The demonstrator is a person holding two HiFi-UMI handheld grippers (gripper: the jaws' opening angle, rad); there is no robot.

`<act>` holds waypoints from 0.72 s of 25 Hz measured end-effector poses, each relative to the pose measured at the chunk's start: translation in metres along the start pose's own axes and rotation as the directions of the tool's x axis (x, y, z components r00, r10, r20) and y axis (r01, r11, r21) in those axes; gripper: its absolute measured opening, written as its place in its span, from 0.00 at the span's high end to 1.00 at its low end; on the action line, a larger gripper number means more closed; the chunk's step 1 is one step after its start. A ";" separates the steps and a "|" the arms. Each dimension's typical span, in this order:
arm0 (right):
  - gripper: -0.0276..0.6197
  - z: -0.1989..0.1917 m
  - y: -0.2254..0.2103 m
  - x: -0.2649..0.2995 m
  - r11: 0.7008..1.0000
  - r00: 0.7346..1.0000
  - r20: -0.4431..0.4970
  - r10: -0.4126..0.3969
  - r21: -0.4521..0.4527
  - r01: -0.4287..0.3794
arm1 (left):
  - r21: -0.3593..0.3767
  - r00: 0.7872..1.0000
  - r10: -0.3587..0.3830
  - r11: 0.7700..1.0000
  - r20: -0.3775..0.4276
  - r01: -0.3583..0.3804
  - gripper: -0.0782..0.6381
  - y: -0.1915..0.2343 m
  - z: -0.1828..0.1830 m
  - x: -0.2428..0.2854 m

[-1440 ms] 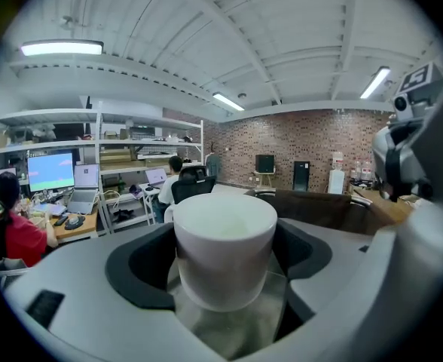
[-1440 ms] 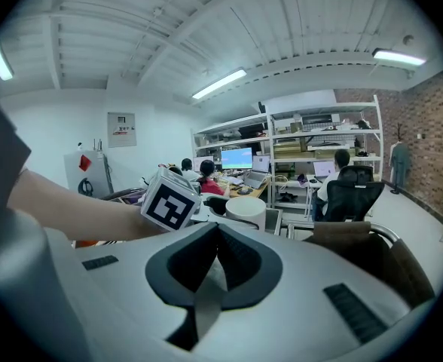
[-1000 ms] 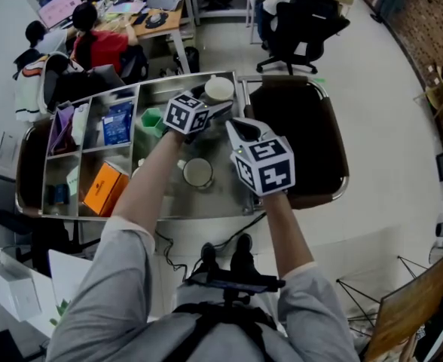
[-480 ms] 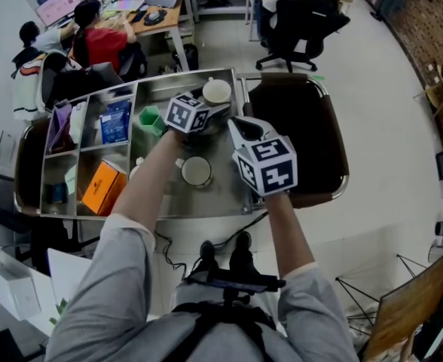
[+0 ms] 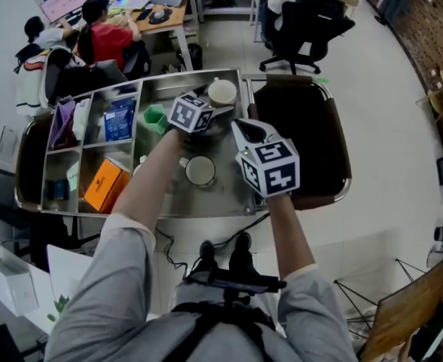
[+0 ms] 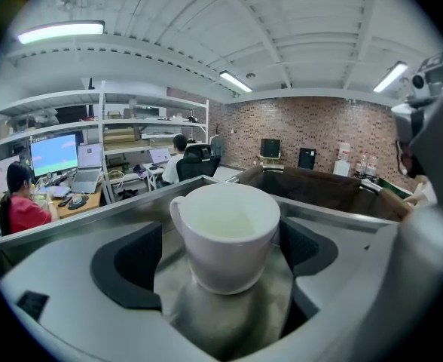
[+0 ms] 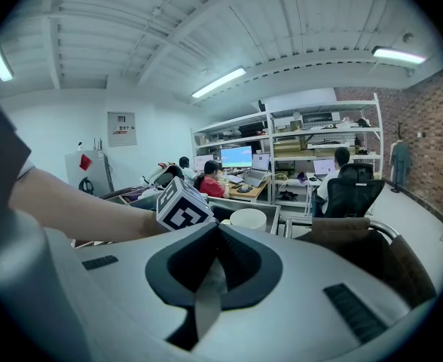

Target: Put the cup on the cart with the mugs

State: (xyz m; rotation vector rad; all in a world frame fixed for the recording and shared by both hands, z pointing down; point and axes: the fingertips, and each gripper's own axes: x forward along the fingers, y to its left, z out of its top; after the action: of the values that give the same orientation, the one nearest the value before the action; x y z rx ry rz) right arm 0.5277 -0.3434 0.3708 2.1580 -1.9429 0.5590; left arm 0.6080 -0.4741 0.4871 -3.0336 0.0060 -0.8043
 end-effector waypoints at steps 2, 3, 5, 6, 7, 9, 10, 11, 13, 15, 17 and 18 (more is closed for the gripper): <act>0.95 -0.002 -0.001 -0.001 1.000 1.000 -0.003 -0.003 0.002 0.003 | 0.018 1.000 -0.008 1.000 0.004 0.008 0.22 -0.003 0.005 -0.004; 0.95 -0.003 -0.002 -0.002 1.000 1.000 -0.005 -0.004 0.002 0.004 | 0.031 1.000 -0.010 0.999 0.004 0.010 0.22 -0.004 0.008 -0.007; 0.95 -0.005 -0.004 -0.003 1.000 1.000 -0.007 -0.009 -0.002 0.009 | 0.062 1.000 -0.008 0.998 0.004 0.008 0.22 -0.006 0.015 -0.013; 0.95 -0.006 -0.004 -0.005 1.000 1.000 -0.007 -0.012 -0.003 0.012 | 0.075 1.000 -0.007 0.997 0.004 0.006 0.22 -0.007 0.019 -0.017; 0.95 -0.006 -0.005 -0.006 1.000 1.000 -0.006 -0.015 -0.002 0.015 | 0.085 1.000 -0.005 0.996 0.005 0.005 0.22 -0.008 0.022 -0.022; 0.95 -0.006 -0.006 -0.009 1.000 1.000 -0.002 -0.024 -0.003 0.024 | 0.098 1.000 -0.001 0.995 0.011 0.000 0.22 -0.009 0.028 -0.033; 0.95 -0.006 -0.006 -0.011 1.000 1.000 0.000 -0.028 -0.002 0.028 | 0.102 1.000 0.000 0.995 0.017 -0.002 0.23 -0.010 0.031 -0.039; 0.95 -0.006 -0.005 -0.012 1.000 1.000 0.003 -0.031 0.001 0.031 | 0.107 1.000 -0.001 0.994 0.023 -0.001 0.23 -0.012 0.034 -0.046; 0.95 -0.006 -0.002 -0.016 0.999 0.999 0.008 -0.035 0.008 0.035 | 0.117 0.999 -0.004 0.993 0.040 -0.001 0.24 -0.016 0.041 -0.061; 0.95 -0.005 0.000 -0.020 0.999 0.999 0.016 -0.042 0.011 0.042 | 0.120 0.998 0.004 0.993 0.059 -0.011 0.28 -0.022 0.048 -0.077; 0.95 -0.004 0.004 -0.025 0.999 0.998 0.027 -0.048 0.013 0.048 | 0.115 0.997 0.025 0.993 0.079 -0.034 0.40 -0.028 0.052 -0.095; 0.95 -0.003 0.007 -0.027 0.999 0.998 0.033 -0.051 0.015 0.050 | 0.112 0.996 0.032 0.993 0.089 -0.042 0.45 -0.032 0.053 -0.104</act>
State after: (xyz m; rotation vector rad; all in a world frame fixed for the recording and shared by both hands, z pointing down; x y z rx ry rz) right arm 0.5180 -0.3180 0.3622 2.2321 -1.9008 0.5334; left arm 0.5444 -0.4412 0.3895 -2.9487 0.0161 -0.6458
